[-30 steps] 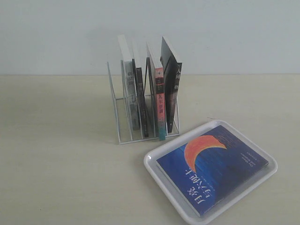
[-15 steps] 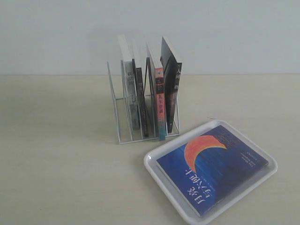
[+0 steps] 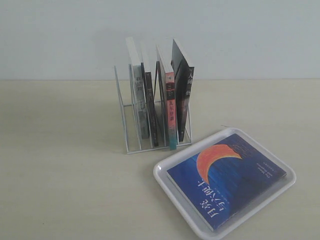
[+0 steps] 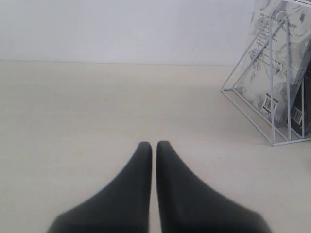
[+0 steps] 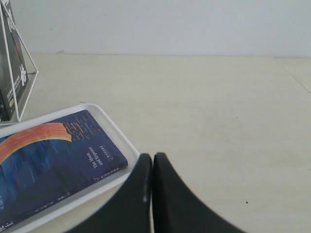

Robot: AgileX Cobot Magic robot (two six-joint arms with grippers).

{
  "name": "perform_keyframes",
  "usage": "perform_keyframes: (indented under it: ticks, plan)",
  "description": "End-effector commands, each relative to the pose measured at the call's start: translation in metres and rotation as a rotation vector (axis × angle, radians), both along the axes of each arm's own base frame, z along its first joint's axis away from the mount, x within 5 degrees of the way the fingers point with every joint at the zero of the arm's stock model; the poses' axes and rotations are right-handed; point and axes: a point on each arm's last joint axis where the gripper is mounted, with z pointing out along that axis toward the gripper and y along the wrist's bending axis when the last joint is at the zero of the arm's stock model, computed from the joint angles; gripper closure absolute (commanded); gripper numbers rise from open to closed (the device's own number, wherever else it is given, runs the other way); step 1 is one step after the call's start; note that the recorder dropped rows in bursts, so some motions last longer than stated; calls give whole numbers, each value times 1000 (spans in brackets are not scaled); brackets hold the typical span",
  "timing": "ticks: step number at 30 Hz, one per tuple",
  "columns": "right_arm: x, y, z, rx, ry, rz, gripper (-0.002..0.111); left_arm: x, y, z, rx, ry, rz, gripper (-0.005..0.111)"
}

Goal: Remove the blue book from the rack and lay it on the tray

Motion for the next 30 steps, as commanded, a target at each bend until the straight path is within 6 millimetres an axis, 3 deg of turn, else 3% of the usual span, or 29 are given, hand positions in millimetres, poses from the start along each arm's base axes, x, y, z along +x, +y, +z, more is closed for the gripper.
perform_keyframes:
  ticks: [1, 30]
  plan:
    - [0, 0, -1, 8, -1, -7, 109, 0, 0, 1, -4, -8, 2, 103]
    - [0, 0, -1, 10, -1, -7, 109, 0, 0, 1, -4, -8, 2, 103]
